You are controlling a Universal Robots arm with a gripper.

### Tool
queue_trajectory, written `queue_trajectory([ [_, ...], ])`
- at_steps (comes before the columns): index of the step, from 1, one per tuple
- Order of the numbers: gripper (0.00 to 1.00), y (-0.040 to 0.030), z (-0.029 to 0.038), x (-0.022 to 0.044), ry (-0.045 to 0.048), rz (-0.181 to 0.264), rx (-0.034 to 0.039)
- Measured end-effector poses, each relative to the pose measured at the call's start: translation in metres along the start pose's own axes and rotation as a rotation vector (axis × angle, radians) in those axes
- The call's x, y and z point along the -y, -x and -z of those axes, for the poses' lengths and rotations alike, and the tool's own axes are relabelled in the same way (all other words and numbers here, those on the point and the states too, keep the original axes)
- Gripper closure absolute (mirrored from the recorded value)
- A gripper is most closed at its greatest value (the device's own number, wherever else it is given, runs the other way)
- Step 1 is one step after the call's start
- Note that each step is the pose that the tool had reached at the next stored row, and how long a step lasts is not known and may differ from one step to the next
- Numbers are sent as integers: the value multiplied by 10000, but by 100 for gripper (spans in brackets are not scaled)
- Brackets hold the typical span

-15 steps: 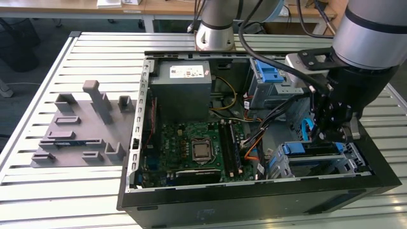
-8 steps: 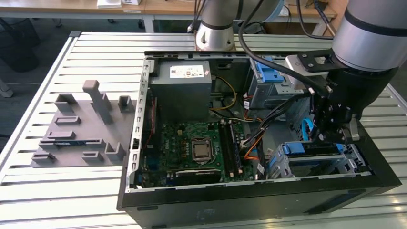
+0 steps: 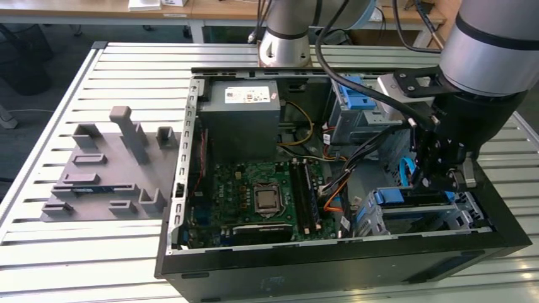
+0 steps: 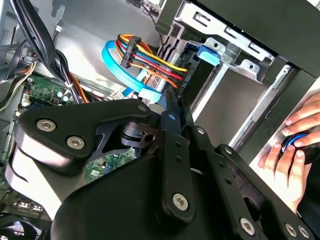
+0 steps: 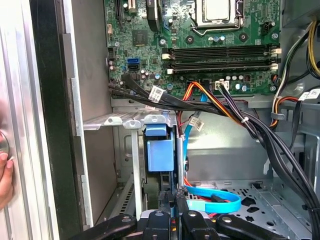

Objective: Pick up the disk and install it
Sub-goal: 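Insert the second disk wire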

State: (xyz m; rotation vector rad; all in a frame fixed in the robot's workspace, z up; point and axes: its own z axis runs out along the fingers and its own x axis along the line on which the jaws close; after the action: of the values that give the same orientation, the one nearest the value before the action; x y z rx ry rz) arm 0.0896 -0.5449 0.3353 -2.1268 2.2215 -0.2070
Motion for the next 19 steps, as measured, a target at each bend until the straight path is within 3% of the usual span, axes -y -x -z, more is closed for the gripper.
queue_trajectory([
  [15, 84, -18, -26, -6, -63, -9, 143],
  [19, 84, -19, -27, -10, -81, -3, 148],
])
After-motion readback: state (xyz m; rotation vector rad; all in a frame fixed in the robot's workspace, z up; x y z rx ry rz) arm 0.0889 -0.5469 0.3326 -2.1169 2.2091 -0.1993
